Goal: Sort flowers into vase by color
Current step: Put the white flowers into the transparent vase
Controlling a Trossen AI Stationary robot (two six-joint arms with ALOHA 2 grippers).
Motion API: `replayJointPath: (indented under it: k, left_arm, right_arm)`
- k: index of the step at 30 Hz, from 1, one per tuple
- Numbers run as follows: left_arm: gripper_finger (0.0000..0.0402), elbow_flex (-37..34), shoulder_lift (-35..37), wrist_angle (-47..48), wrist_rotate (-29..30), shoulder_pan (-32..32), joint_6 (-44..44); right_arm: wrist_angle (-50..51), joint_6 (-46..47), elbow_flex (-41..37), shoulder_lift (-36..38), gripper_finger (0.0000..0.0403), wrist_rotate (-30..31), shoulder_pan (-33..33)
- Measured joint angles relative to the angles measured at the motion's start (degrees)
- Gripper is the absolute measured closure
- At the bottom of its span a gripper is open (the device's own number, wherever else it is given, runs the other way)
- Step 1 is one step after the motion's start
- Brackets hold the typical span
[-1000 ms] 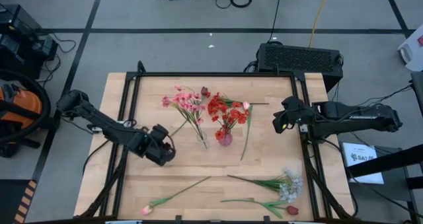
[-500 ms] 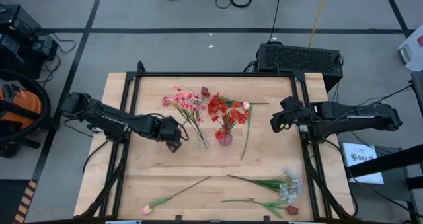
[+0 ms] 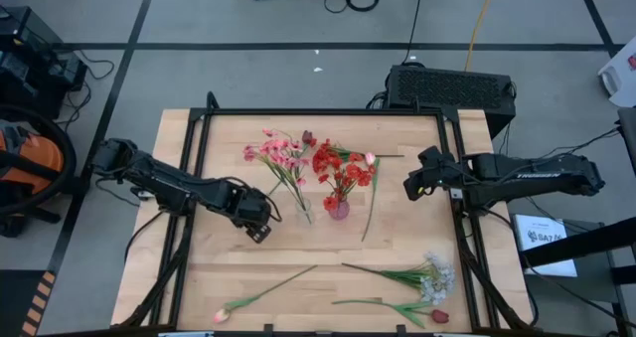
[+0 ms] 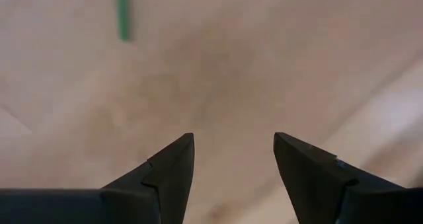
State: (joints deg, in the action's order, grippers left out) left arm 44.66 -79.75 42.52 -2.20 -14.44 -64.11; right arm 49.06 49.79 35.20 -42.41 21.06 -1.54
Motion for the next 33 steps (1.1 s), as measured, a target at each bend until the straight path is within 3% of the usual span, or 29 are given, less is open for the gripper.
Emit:
replayJointPath:
  k: [5,10,15,21,24,27,33]
  left_arm:
    - [0.0188,4.05,0.02,-0.02,-0.13,-7.78,-13.66]
    - [0.0188,8.84,-0.68,-0.04,6.94,-16.3,-34.66]
    - [0.0188,13.24,-4.43,0.38,11.0,-21.05,-45.32]
    - [0.0188,15.07,-9.79,0.38,11.01,-22.52,-46.99]
    - [0.0188,15.07,-11.02,0.4,10.98,-22.77,-46.94]
    - [0.0188,15.07,-11.06,0.42,11.72,-22.83,-45.77]
    - [0.0188,15.09,-10.66,0.55,14.23,-22.83,-34.36]
  right_arm:
    - [0.02,-5.2,0.0,0.0,0.0401,0.0,0.0]
    - [0.02,-12.37,0.0,0.0,0.0401,-0.83,0.0]
    - [0.06,-14.73,0.0,0.0,0.0401,-9.52,0.02]
    - [0.63,-10.88,0.0,0.02,0.0402,-19.79,0.4]
    - [0.98,-6.4,0.14,0.04,0.0402,-21.62,3.29]
    - [3.75,-1.33,2.12,0.04,0.0402,-19.58,8.46]
    - [6.12,11.91,7.34,-1.14,0.0402,-11.33,19.68]
